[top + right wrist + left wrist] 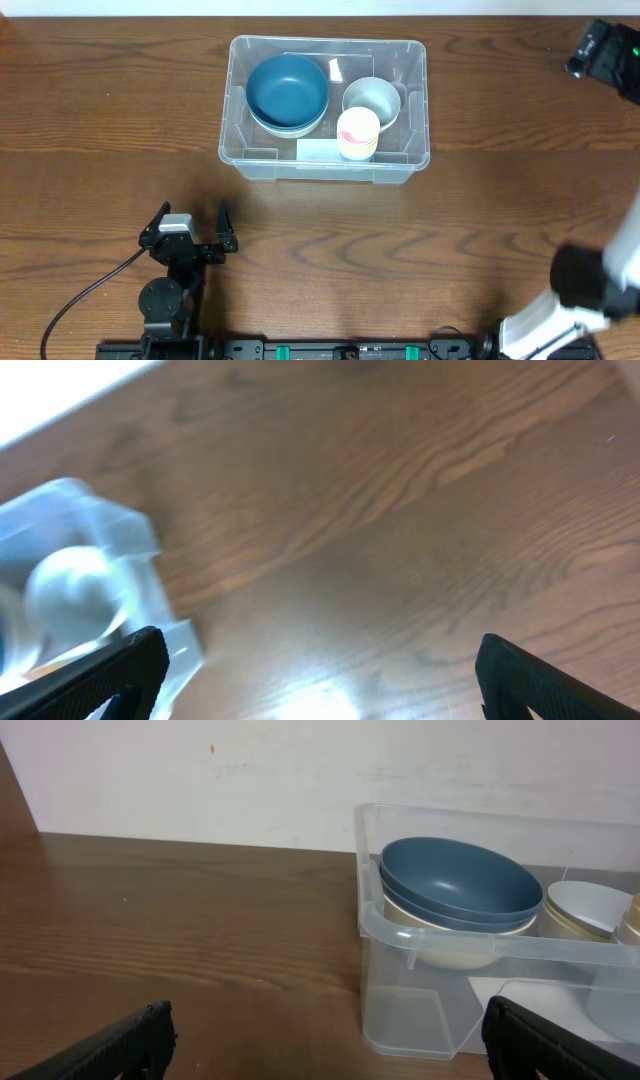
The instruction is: Pack container
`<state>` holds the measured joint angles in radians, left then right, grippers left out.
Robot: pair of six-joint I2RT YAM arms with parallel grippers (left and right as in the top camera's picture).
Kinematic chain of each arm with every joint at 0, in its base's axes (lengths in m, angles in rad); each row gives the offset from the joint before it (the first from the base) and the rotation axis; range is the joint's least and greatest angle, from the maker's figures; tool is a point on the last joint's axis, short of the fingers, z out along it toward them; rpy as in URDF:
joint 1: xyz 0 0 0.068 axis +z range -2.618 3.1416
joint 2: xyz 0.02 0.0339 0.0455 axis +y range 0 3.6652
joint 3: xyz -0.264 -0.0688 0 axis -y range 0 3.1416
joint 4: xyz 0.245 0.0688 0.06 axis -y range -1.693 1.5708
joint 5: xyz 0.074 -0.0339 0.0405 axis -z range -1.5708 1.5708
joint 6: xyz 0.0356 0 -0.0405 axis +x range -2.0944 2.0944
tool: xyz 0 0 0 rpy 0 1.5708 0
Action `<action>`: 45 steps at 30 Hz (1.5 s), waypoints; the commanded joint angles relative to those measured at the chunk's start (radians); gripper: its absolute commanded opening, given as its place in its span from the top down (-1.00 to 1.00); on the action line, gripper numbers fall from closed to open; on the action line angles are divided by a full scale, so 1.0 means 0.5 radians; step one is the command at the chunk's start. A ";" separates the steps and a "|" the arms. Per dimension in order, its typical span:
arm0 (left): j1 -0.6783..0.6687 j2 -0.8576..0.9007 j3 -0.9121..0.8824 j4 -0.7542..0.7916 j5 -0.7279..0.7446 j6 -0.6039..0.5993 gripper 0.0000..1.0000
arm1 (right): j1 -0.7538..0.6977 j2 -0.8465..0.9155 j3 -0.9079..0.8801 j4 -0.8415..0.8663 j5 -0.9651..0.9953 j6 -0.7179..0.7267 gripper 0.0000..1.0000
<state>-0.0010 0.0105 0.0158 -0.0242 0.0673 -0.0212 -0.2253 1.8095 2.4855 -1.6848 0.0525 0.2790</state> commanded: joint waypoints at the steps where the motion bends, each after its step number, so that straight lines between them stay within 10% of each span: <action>1: 0.007 -0.013 -0.024 -0.085 0.000 0.034 -0.96 | 0.062 -0.378 -0.254 -0.014 0.026 -0.024 -0.99; 9: 0.007 -0.013 -0.024 -0.085 0.000 0.034 -0.96 | 0.313 -1.089 -1.083 0.167 0.137 -0.007 -0.98; 31: 0.007 -0.013 -0.024 -0.085 0.000 0.034 -0.96 | 0.518 -2.753 -3.874 3.612 -0.141 -0.254 -0.99; 45: 0.007 -0.013 -0.024 -0.085 0.001 0.034 -0.96 | 0.518 -3.419 -4.746 3.949 -0.165 -0.338 -0.99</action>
<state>-0.0010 0.0101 0.0196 -0.0296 0.0635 -0.0204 0.0250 0.1413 0.1516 0.2882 -0.0116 0.1284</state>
